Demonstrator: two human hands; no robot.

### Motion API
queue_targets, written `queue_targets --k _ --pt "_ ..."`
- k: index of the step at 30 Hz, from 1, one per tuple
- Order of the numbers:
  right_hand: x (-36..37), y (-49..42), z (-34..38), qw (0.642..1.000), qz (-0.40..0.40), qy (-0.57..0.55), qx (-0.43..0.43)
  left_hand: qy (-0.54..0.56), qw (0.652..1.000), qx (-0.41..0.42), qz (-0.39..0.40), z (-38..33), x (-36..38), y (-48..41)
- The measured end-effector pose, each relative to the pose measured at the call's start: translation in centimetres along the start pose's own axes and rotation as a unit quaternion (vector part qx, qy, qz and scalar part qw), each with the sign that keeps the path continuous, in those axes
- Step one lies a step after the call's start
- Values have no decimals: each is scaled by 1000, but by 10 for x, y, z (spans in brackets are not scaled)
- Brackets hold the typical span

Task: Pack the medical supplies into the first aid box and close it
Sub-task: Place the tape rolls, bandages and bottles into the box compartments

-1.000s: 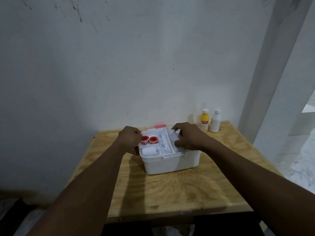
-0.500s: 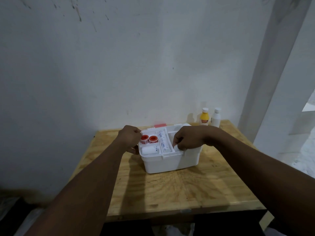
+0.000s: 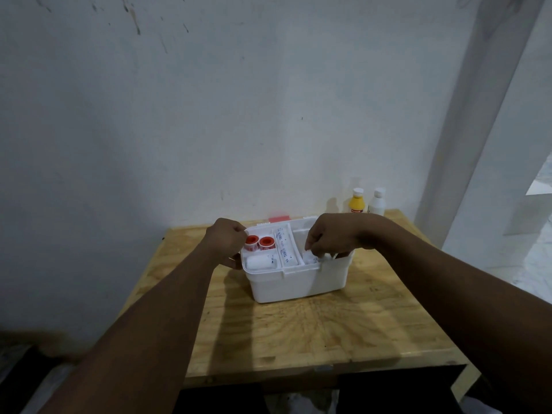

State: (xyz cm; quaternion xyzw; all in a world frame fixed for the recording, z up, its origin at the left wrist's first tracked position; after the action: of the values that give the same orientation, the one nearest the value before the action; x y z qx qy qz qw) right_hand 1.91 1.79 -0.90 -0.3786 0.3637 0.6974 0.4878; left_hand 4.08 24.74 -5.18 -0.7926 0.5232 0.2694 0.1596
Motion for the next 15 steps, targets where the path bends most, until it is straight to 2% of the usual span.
queue_targets --k 6,15 --pt "0 3 1 998 -14 47 -39 3 1000 -4 -1 0 0 1" --pt "-5 4 -4 999 -17 -35 -16 6 1000 5 -4 0 0 0"
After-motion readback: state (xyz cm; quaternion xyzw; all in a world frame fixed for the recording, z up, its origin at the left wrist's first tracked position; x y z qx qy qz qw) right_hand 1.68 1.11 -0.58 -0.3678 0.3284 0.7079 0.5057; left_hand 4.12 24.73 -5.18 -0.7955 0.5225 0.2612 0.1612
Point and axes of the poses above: each hand's wrist, its own y-axis away from the middle knuckle, its own x-axis out of the palm, z = x × y, the point moved 5 cm from there along -y, towards the middle knuckle, and after that the axes turned 15 degrees about -z, right-handed, at the moved point
